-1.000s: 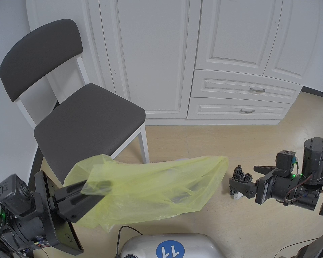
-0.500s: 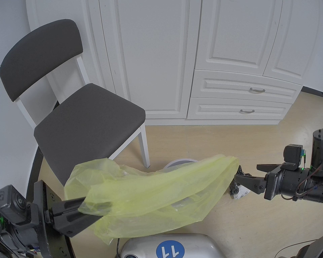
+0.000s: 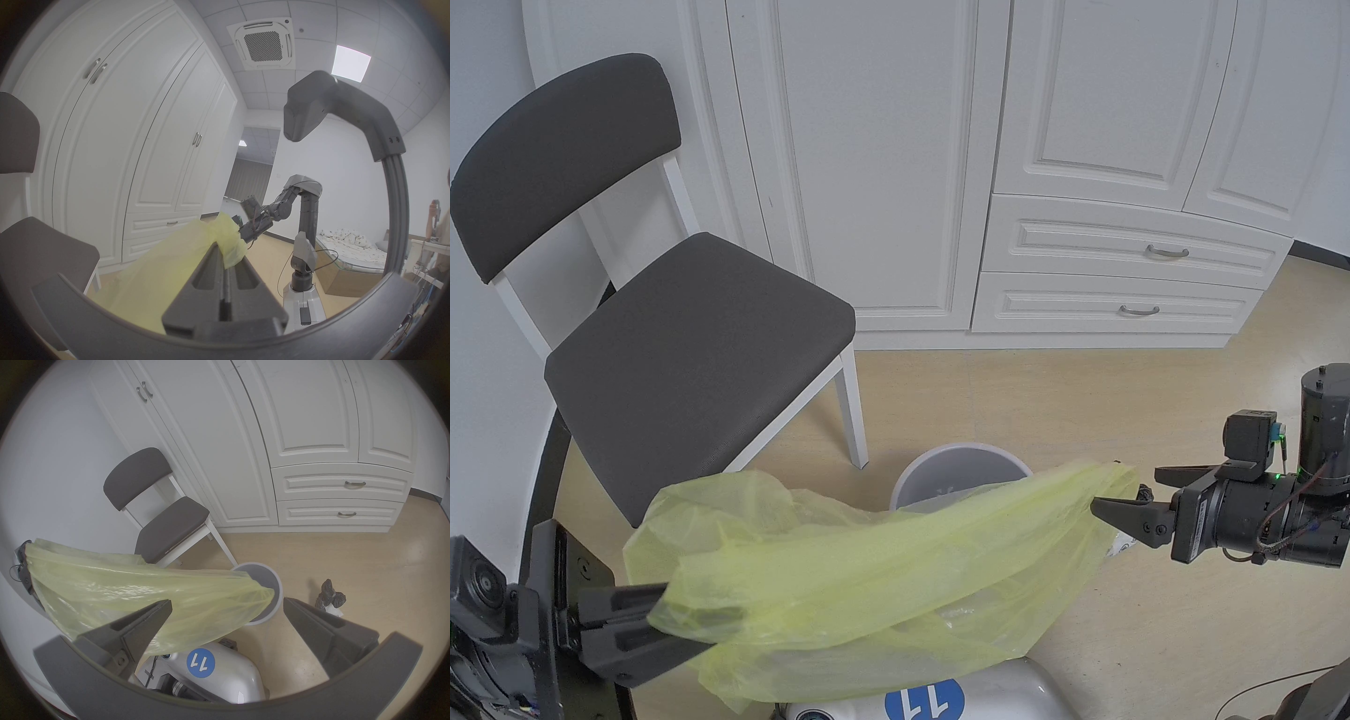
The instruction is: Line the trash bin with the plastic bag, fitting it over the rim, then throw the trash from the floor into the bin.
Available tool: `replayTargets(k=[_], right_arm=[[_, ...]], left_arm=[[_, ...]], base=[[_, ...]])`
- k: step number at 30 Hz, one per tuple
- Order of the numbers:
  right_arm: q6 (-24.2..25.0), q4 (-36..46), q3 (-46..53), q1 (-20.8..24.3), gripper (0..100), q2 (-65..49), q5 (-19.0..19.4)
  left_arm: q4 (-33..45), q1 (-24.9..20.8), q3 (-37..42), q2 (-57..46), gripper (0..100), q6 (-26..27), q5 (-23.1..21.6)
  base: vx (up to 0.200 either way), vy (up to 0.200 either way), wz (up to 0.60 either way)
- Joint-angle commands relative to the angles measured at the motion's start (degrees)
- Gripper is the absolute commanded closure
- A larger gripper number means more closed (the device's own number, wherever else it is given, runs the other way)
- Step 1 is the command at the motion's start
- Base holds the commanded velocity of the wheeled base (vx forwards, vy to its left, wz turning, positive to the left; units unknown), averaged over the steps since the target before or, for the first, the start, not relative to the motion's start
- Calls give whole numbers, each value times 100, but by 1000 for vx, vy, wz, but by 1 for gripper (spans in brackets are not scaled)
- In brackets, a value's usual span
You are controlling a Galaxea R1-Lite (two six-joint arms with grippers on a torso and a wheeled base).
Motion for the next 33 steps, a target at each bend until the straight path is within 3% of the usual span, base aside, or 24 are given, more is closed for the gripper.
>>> replayTargets(k=[1,11,13,15,17,20,33], right_arm=[[10,-1,-13,2,0,213,-1],[45,-300,67,11,0,898,95],[124,-379,102,11,0,890,298],[423,-423,190,11,0,740,1001],[432,-388,313,2,0,617,1414],[397,-423,453,11,0,591,1713],[291,-432,471,11,0,758,1686]], left_arm=[[-223,8,118,7,100,-23,-151],[-786,8,188,43,100,-418,-326],[-795,8,180,43,100,-418,-326],[-786,8,171,43,100,-418,-326],[-795,8,162,34,100,-418,-326],[-795,8,153,7,100,-418,-326],[-1093,-1,206,-1,100,-436,-344]], base=[[0,0,0],[0,0,0],[0,0,0],[0,0,0],[0,0,0],[0,0,0],[0,0,0]])
